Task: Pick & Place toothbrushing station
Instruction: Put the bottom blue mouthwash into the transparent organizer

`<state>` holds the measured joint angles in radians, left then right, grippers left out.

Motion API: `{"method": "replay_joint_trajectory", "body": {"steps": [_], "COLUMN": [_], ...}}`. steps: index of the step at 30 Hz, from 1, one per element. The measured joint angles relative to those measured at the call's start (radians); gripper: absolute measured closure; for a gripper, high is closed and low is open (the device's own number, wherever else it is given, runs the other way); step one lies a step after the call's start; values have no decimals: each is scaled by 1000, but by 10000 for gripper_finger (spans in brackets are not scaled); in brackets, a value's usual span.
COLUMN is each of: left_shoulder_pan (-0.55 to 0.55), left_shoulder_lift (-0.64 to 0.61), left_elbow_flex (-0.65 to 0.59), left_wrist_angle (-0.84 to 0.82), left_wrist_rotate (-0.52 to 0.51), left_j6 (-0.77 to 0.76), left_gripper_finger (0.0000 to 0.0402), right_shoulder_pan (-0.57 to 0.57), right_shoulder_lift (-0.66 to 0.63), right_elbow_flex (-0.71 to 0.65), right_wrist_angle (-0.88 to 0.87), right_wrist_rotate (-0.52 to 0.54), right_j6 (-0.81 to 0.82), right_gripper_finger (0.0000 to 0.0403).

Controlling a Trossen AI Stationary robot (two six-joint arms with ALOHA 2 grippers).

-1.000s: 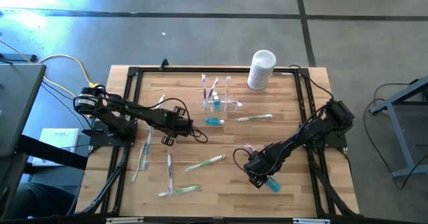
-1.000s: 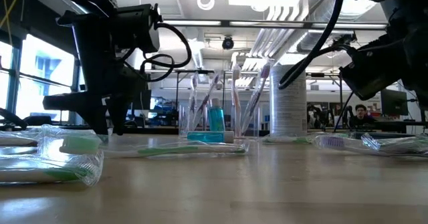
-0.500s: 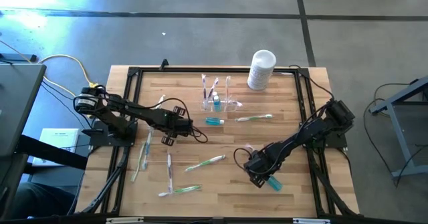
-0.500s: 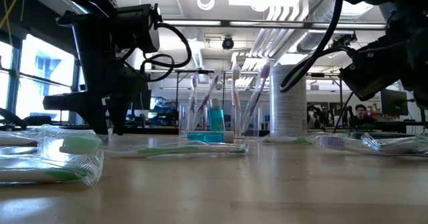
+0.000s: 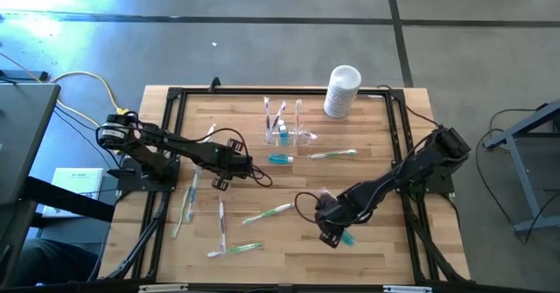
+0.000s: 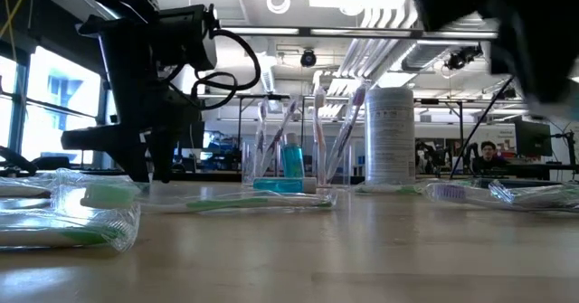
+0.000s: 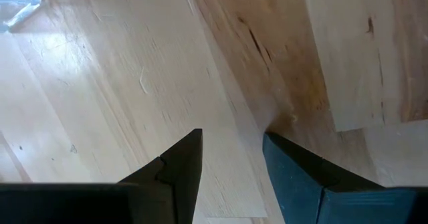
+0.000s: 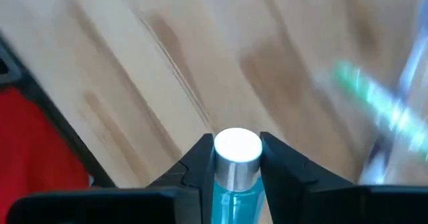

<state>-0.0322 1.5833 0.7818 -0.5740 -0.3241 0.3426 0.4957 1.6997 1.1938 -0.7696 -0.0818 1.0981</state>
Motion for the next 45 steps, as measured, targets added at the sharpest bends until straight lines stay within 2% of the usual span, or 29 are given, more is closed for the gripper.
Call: {"method": "replay_joint_trajectory", "body": {"steps": [2, 5, 9, 20, 27, 37, 40, 45], "left_shoulder_pan": [0, 0, 0, 1, 1, 0, 0, 0], "left_shoulder_lift": [0, 0, 0, 0, 0, 0, 0, 0], "left_elbow_flex": [0, 0, 0, 0, 2, 2, 2, 1], "left_wrist_angle": [5, 8, 8, 17, -5, -35, -39, -44], "left_wrist_rotate": [0, 0, 0, 1, 8, 40, 44, 53], "left_j6": [16, 30, 31, 73, 9, -92, -125, -180], "left_gripper_finger": [240, 240, 240, 240, 240, 240, 240, 240], "right_shoulder_pan": [0, 0, -7, -140, -256, -437, -525, -673], "right_shoulder_lift": [0, 0, 0, 0, 0, -38, -42, -41], "right_elbow_flex": [52, 115, 146, 146, 146, 149, 148, 148], "right_wrist_angle": [0, -2, 27, 159, 283, 392, 421, 485], "right_wrist_rotate": [101, 310, 524, 753, 660, 437, 344, 103], "right_j6": [-94, -261, -465, -843, -1055, -1252, -1263, -1264], "right_gripper_finger": [319, 319, 318, 318, 318, 318, 318, 318]}}
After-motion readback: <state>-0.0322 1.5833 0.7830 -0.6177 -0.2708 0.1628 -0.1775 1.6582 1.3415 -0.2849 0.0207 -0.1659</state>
